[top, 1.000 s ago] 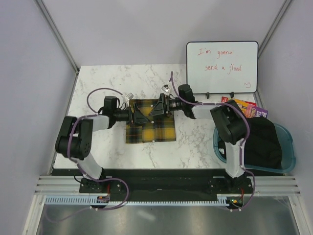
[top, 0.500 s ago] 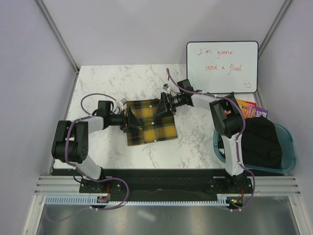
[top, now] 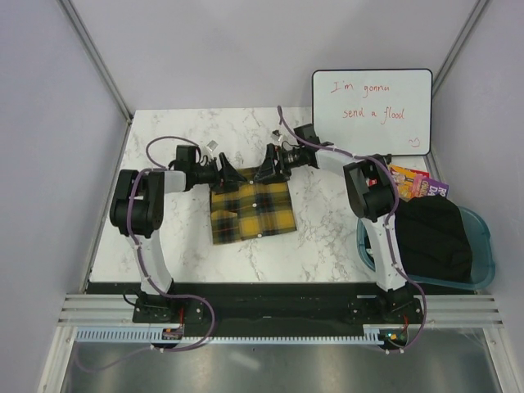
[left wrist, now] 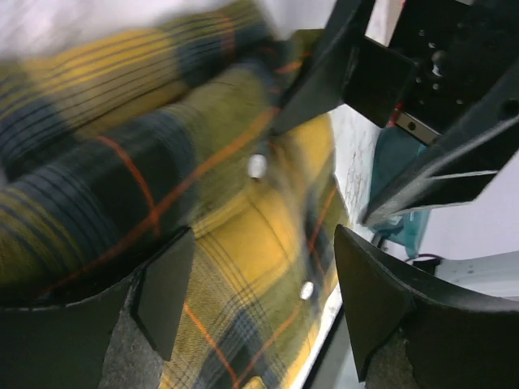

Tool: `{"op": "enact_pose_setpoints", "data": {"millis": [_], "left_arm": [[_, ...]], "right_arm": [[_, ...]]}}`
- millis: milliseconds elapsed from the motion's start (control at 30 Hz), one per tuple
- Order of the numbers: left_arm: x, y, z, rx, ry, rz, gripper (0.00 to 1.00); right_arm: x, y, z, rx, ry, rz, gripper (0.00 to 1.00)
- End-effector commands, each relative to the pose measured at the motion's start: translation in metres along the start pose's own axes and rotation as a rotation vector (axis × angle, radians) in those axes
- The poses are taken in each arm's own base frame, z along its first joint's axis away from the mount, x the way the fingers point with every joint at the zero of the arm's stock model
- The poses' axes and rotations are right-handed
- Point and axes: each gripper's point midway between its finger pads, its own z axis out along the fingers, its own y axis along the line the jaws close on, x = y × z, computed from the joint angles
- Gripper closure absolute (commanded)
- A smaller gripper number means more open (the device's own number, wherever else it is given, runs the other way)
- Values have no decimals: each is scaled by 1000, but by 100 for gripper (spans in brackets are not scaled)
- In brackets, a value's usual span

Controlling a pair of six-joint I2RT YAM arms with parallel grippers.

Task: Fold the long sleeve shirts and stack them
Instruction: Fold the shirt

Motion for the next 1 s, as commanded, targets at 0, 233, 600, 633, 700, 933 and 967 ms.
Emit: {"op": "enact_pose_setpoints", "data": {"millis": [0, 233, 600, 633, 700, 933, 967], "left_arm": [[21, 55, -7, -193, 8, -215, 22], [129, -16, -29, -40, 273, -203, 22], [50, -25, -151, -63, -228, -141, 18], [50, -17, -150, -89, -230, -144, 18], [49, 9, -145, -169, -242, -182, 17], [36, 39, -136, -221, -258, -211, 20], [36, 39, -136, -223, -260, -205, 21]], "right_arm": [[9, -61, 12, 178, 32, 7, 3], [-23, -26, 65, 227, 57, -309, 3], [-39, 137, 24, 82, 12, -832, 4], [-24, 128, 24, 98, 44, -810, 4], [-10, 129, 18, 134, 81, -837, 8], [38, 112, 49, 187, 213, -817, 38], [46, 115, 57, 179, 226, -821, 40]]}}
